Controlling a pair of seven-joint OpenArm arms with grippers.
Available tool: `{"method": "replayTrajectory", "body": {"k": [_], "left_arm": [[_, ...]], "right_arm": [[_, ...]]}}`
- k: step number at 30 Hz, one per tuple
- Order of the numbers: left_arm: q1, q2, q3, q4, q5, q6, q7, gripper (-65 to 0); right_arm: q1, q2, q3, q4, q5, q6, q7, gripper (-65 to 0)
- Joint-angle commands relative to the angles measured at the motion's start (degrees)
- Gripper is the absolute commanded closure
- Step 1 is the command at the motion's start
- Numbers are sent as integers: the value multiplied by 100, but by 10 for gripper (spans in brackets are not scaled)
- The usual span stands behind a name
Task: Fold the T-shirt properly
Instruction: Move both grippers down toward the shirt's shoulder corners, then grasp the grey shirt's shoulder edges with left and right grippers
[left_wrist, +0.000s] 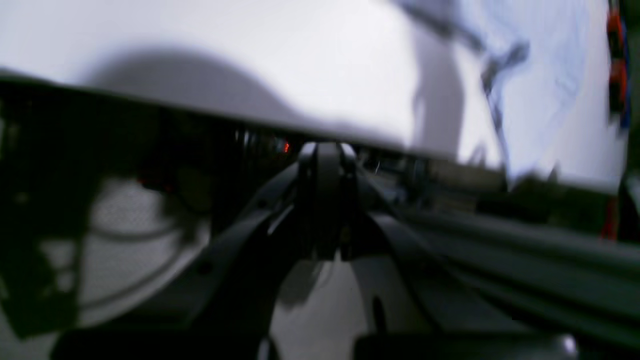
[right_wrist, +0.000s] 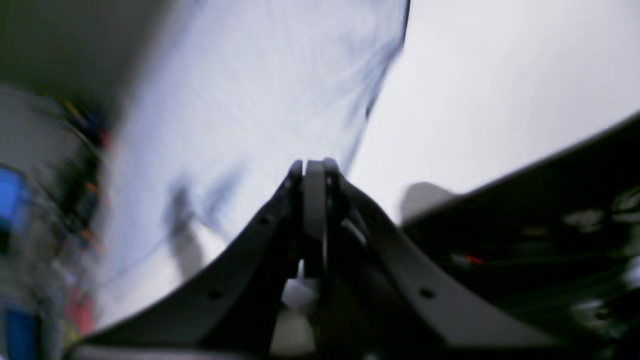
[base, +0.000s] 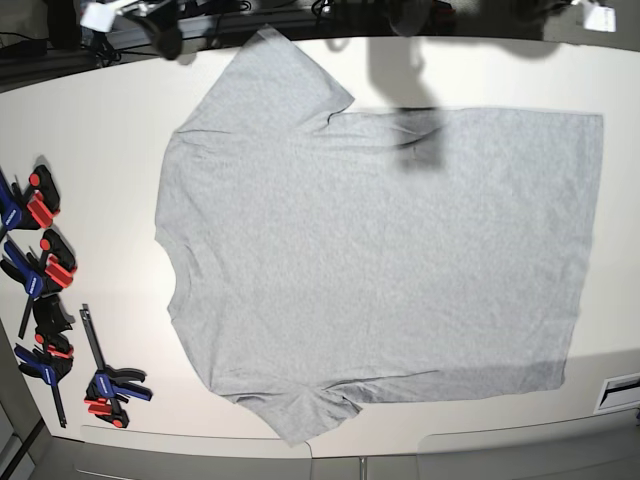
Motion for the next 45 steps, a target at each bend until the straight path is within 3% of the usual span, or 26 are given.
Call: {"method": "replayTrajectory", "body": {"k": [1,3,6,9,12,17,21,32,40,45], "left_arm": [[111,-33,-116,81,-238,-73,-87,0],[111,-33,-219,81,-345,-73,-90,0],[96,-37,-251,81,-341,-73,-90,-11],[94,-35,-249,81,-343,-73,-90,-135],[96,-35,-249,81,-341,-73,-109,-218],[90,-33,-249,81,-341,-73,-122,-225],[13,-33,-249,81,-337,-73,-125,-225],[-118,-33,-249,81,-339,-73,-107,-225],[-162,-35,-249,81,-339,-73,-107,-225],[-192,-37,-251,81,-339,-73,-109,-257]], "right_arm": [[-81,-28,149,107,385,100,-83,0],[13,-133,385,107,977,100,-544,0],[262,-385,658,105,1362,100,-1307,0],[474,-629,713,105,1447,-111,-1440,-154],[715,-798,713,105,1408,-603,-1438,-184],[1176,-966,710,105,551,-660,-1368,-184],[1547,-966,640,9,72,-1475,-1620,-184],[1858,-957,-66,-1108,-83,-1375,-1725,-184],[1856,-957,-243,-1266,-81,-643,-1727,-184],[1856,-957,-243,-1266,-74,-625,-1777,-184]]}}
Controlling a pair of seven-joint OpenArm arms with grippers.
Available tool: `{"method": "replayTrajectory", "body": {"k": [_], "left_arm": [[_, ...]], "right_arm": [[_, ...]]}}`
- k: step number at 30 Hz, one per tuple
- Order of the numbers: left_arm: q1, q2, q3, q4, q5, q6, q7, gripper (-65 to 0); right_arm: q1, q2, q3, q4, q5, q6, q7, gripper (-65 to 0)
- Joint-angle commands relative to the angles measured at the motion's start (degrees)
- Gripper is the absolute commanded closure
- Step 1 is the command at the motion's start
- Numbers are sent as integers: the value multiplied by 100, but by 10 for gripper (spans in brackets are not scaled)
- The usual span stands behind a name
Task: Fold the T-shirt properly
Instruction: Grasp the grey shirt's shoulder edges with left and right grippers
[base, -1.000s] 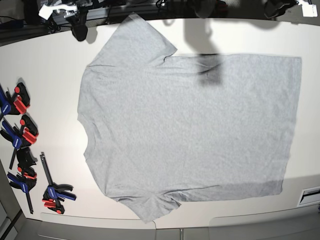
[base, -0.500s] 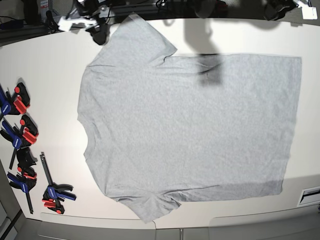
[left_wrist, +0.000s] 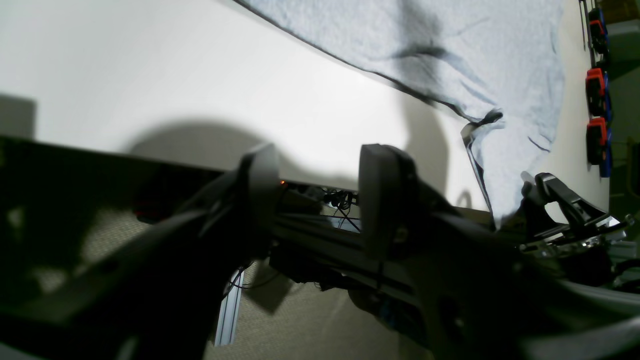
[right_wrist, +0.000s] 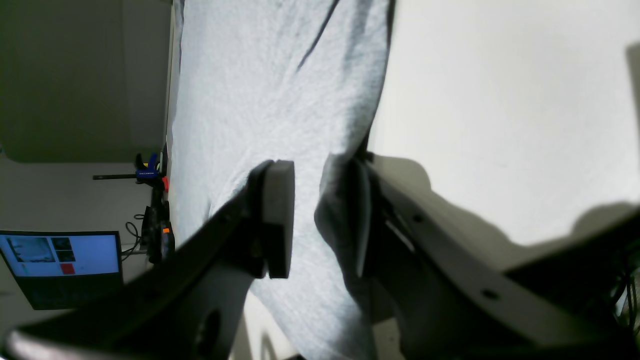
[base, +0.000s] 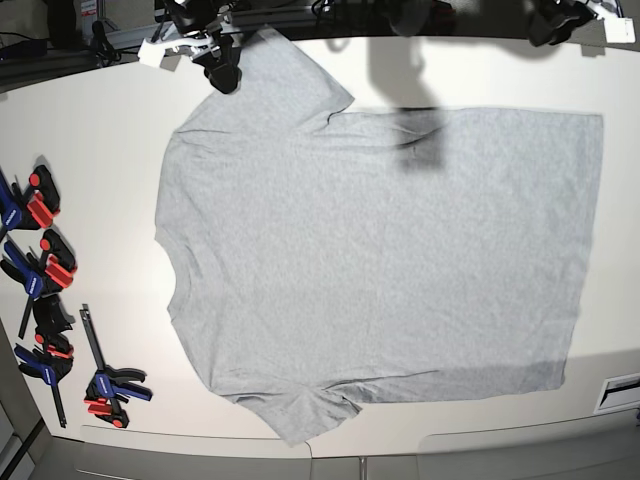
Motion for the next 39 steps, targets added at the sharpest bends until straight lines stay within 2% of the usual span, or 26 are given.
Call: {"method": "replayTrajectory", "body": {"k": [1,5,8,9,11,12,18,21,24,31,35,39], "left_arm": [[81,-46,-48,79,-138,-73,-92,-265],[81,-46,-48,79,-138,-73,-90,-267],[66,-46,-48,79,-138,-73,-83,-267],[61,-46,-48,79,-140,-73,-85,-267],[17,-46,-48,79,-138,-73,-74,-267],[-4,-48,-48,79,-138,-73,-68,-267],[-337,-48,-273,81,-149,-73,59,-267],[-761,-83,-623,74,-352,343,507,-268],[-1104,-350,-752,24,-365,619,533,-274],[-1718,-1051,-750,-577,358,1174,389,-308],[-2129,-1405,-750,-1602,422,1274,334,-308],[-2592,-1751,-750,-2793,116,1270,404,-308]], "right_arm": [[-68,15,-4,44,48,74,-70,-184],[-68,13,-142,42,361,74,-280,-184],[-68,13,-354,42,352,66,-260,-178],[-68,15,-422,42,343,59,-260,-157],[-68,13,-511,42,282,59,-262,-39],[-68,11,-527,42,251,61,-262,0],[-70,4,-518,44,-15,61,-264,0],[-70,22,-518,44,-17,61,-264,0],[-68,17,-520,44,-15,63,-267,0],[-68,17,-518,44,-15,61,-264,0],[-68,15,-518,42,-17,63,-267,0],[-68,15,-518,44,-164,61,-262,0]]}}
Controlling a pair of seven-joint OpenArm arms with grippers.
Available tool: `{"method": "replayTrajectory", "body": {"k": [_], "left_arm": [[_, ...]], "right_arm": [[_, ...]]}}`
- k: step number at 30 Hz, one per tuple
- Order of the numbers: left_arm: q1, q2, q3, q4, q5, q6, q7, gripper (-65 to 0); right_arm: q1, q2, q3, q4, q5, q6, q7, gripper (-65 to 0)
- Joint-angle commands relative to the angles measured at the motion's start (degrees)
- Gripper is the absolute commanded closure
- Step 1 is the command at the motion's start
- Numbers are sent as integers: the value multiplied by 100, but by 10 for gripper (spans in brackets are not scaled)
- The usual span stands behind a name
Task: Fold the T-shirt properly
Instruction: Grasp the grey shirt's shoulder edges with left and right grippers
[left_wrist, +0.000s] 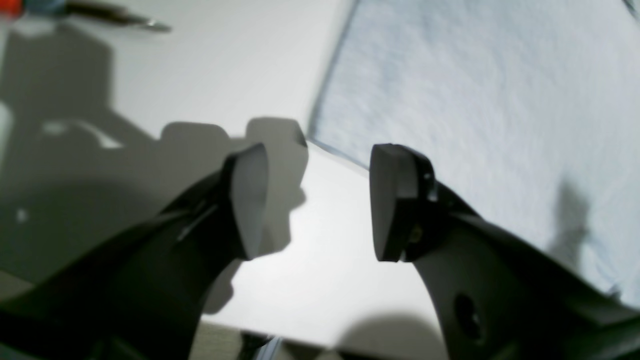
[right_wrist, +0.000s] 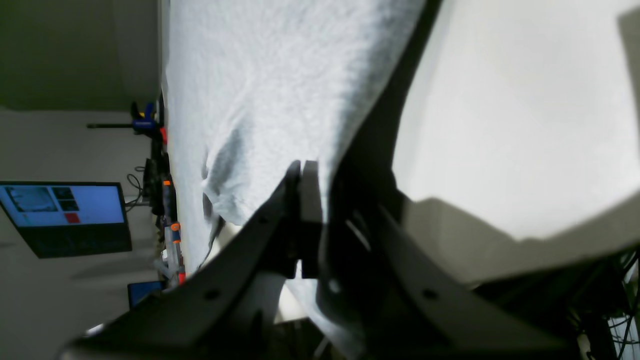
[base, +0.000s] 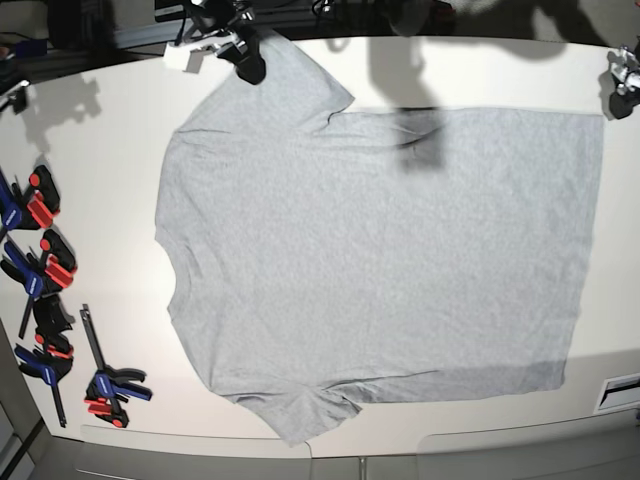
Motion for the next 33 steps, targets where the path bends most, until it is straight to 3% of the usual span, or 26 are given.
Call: {"method": "replayTrajectory", "body": {"k": [1,7,12,22,33], "left_arm": [[-70,-236,-61,-166,-162,-59,-44,-308],[-466,-568,-61,-1156,-656,-210,177,-308],[-634,-575,55,-1360,-662,-225,175,-308],[-1043,-570,970,-1368,-315,-223,155,-308],[-1104,-490,1176,-1368,-494,-234,732,-310]], "right_arm": [[-57,13,22,74,7,68,20,0],[-52,13,22,74,4,68,20,0],[-52,13,22,74,4,68,15,0],[-52,11,22,74,7,68,4,0],[-52,11,22,79,7,87,4,0]]}}
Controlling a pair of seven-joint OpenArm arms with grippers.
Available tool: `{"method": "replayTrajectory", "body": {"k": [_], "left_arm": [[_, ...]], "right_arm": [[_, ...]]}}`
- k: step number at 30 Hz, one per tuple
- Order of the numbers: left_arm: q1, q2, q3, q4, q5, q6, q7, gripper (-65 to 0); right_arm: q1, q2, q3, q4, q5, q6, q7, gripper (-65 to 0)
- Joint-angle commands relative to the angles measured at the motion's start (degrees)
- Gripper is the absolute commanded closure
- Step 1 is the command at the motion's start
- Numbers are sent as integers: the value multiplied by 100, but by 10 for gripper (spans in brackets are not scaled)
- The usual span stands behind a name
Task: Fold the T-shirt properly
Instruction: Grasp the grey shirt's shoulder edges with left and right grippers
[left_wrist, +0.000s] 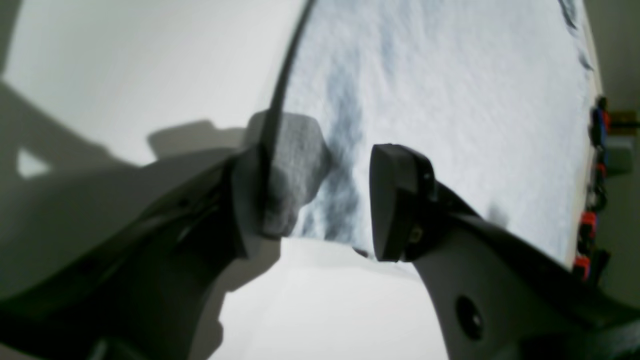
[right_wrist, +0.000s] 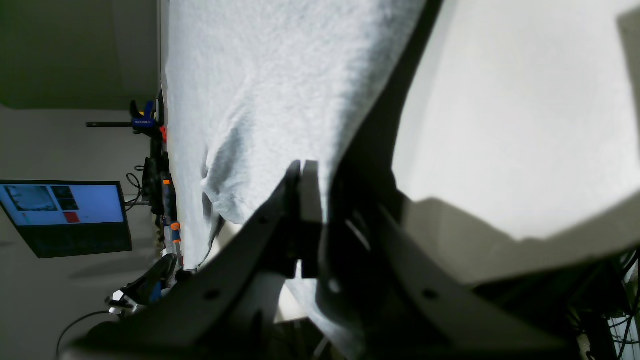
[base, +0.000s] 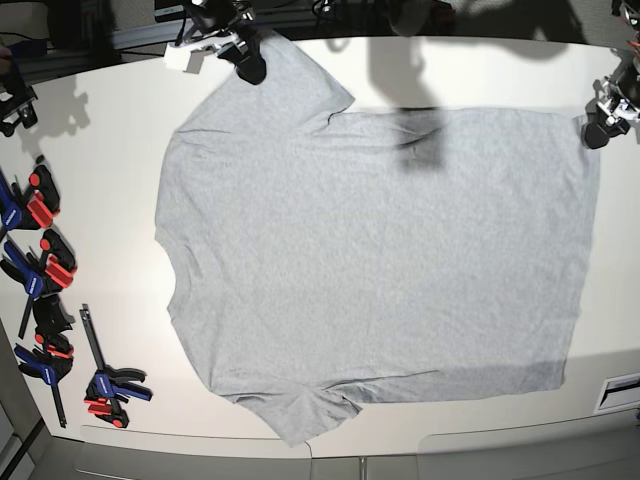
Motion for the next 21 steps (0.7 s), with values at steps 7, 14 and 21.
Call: {"method": "replayTrajectory", "body": {"k": [7,14,21], "left_arm": [[31,-35,0,44,297,-66,398,-310],[48,-35,0,44,710,-114,920,-310],[31,-31,0,44,-278,-319,1001,-310]], "right_arm": [[-52,13,22,79,17,203,9,0],[-52,15,22,79,15,221,7,0],[-52,17,22,79,17,221,7,0]]}}
